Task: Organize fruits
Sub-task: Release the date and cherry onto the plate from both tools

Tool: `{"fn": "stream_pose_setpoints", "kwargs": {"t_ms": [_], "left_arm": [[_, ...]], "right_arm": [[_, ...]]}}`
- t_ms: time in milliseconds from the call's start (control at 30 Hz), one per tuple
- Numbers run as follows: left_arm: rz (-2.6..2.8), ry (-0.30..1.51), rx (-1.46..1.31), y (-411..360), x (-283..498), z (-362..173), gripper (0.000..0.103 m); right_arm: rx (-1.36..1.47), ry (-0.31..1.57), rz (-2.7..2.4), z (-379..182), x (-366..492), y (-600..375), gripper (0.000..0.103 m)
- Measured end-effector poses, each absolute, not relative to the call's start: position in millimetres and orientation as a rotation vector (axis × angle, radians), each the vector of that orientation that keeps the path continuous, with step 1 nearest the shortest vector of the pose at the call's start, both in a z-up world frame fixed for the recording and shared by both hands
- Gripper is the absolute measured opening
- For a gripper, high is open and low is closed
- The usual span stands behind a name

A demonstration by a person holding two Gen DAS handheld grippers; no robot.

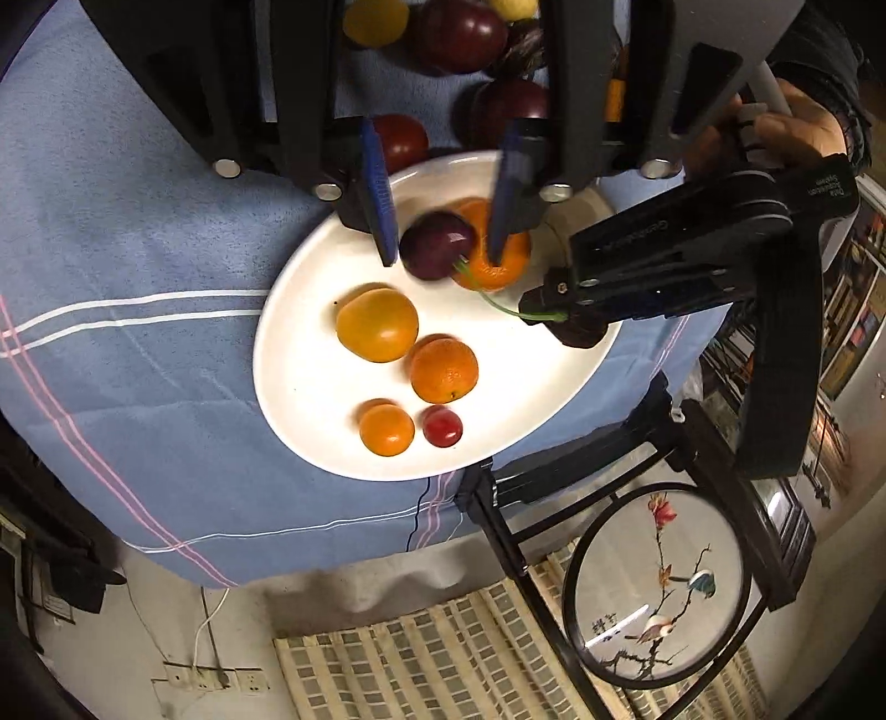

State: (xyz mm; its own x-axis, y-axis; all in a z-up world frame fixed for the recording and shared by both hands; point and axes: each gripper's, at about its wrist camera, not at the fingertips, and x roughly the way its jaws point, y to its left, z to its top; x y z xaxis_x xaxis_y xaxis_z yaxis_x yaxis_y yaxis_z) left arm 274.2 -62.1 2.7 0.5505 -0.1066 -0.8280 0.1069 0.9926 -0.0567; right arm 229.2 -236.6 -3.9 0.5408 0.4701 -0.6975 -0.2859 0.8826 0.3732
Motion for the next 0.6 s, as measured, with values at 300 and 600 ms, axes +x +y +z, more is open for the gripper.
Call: {"fn": "stream_pose_setpoints", "kwargs": {"t_ms": [300,600], "left_arm": [[-0.088,0.927,-0.017,-44.1,242.2,15.9,0.064],[-0.077,0.922,-0.089,-20.5,193.2,14.3,0.069]], "right_arm": [[0.194,0.867,0.457,-1.7,220.0,-230.4,0.059],[0.131,0.847,0.464,1.8,203.7,-223.2,0.064]]}}
